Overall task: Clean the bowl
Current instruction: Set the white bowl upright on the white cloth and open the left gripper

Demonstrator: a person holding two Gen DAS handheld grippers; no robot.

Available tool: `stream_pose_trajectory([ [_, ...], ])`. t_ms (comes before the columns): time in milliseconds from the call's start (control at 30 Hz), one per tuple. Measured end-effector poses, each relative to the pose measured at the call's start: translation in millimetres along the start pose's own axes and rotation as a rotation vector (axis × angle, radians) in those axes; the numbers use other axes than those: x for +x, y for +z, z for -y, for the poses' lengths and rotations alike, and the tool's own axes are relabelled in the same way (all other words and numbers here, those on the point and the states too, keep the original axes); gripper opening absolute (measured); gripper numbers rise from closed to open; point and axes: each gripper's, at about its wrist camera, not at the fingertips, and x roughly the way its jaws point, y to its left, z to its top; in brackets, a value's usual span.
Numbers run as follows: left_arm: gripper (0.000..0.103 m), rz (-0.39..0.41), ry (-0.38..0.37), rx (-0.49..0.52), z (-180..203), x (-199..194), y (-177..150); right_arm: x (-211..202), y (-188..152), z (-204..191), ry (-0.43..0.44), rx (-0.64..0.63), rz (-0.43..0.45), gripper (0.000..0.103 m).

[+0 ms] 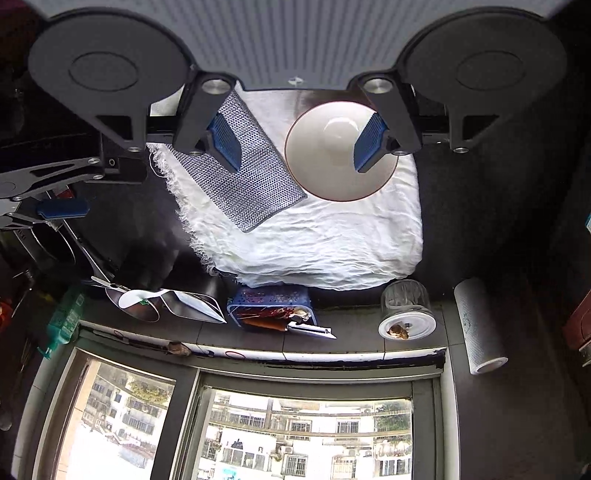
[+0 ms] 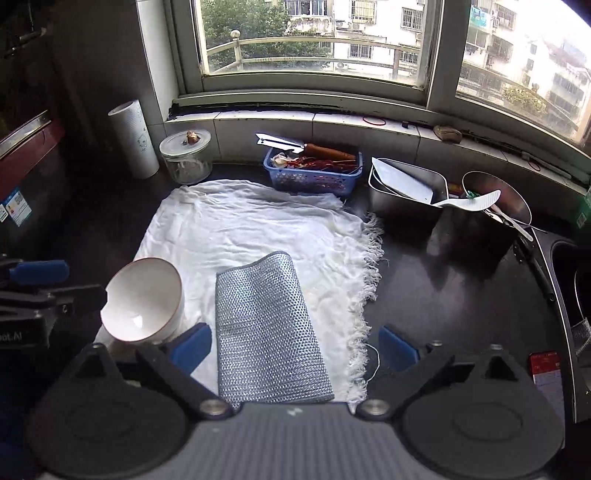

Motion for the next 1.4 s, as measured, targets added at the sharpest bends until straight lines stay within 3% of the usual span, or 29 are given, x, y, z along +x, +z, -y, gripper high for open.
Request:
stream_pose_trajectory([
  [300, 0.067, -0.033, 0.036, -0.026, -3, -4, -19, 0, -23, -25, 0.068, 0.003, -0.094, 0.097],
  [567, 0.067, -0.011, 0.071, 0.001, -2, -10, -24, 0, -25, -34, 0.047, -0.016, -0.100, 0.097],
  [867, 0.067, -0.061, 0.046, -0.038, -8, -4, -28, 0, -24, -37, 0.038, -0.022, -0.100, 0.097],
  [1400, 0.067, -0.030, 0.074, -0.007, -4, -9, -27, 1, -23, -36, 0.040, -0.016, -0.098, 0.097],
])
